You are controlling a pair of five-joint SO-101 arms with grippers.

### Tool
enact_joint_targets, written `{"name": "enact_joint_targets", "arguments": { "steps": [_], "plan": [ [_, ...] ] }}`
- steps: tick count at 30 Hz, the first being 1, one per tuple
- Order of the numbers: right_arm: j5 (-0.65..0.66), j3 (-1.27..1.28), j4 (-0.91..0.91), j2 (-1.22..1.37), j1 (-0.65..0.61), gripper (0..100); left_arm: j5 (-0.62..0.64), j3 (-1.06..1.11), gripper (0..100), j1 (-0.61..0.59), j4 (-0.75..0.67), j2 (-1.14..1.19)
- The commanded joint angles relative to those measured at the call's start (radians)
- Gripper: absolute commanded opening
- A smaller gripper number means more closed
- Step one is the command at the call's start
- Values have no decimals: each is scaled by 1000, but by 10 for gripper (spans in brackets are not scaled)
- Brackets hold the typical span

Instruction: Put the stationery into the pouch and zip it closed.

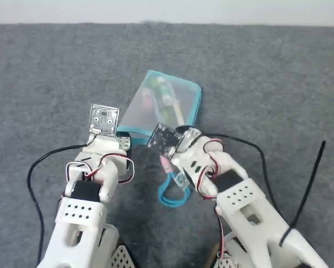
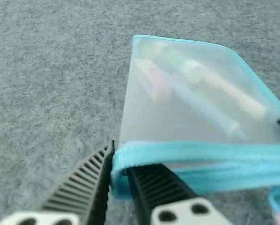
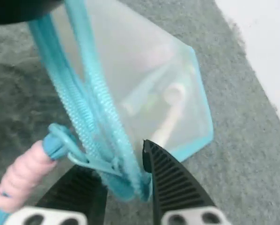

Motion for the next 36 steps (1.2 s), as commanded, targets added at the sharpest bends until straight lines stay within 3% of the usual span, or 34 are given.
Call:
{"name": "enact_joint_targets", "arguments": {
  "steps": [1,8,16,21,28,36],
  "plan": [
    [-92,-140,-35,79,94,6,12,-88,13,3,9,-6],
    [-230,-318,-35,331,189,6,11,-145,114,2,97,-6],
    [-255,-377,-35,401,188,6,9,-163,119,6,130,-25],
    [-288,-377,-18,400,183,6,-35,-150,121,138,189,-101],
    [-295,-362,140,283,91,6,-35,-125,270,235,190,-100],
    [-298,-222,170,27,31,6,-35,-96,275,259,158,-100]
  ]
}}
